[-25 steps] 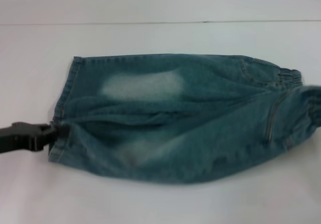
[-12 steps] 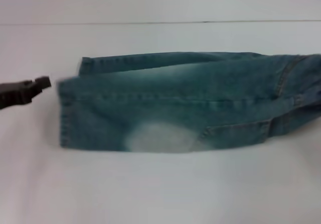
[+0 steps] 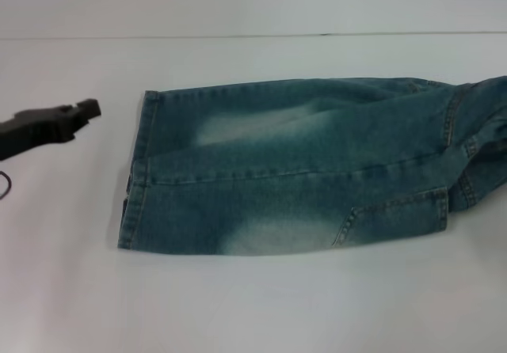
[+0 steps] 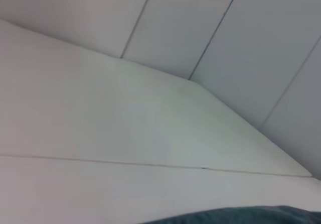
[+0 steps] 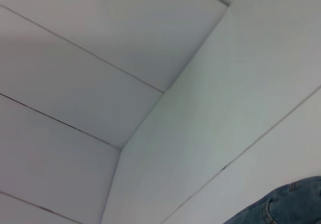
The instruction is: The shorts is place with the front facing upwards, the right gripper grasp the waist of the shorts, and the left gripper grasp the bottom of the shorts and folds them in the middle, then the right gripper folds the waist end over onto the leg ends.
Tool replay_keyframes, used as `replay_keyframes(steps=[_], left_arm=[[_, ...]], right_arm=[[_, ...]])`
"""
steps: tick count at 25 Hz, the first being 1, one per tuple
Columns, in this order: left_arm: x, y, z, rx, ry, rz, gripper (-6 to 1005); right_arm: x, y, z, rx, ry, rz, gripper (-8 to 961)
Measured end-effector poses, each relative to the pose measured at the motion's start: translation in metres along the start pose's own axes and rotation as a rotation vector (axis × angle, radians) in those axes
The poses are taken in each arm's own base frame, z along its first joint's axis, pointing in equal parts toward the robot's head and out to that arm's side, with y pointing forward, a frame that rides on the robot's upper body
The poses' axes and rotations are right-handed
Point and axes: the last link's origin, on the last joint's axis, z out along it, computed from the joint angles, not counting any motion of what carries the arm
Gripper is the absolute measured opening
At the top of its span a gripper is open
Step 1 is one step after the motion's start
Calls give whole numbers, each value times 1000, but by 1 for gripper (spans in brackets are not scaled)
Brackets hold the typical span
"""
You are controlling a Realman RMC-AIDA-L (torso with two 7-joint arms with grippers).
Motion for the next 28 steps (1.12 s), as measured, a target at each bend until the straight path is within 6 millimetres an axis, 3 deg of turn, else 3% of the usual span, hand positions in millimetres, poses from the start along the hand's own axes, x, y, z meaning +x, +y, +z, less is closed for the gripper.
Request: replay_keyframes(steps=[15,26,28], left_arm=[[-33,15,-11,-96,-250,-20,111],[-34,22,4,-119,-319,28,319],[-33,20,5,-102,-319,27,427]], right_arm=[[3,-1,-3,-1,3,-12,48],[6,-2,-6,-8,9,-15,48],[6,-2,-6,-8,9,-15,48]])
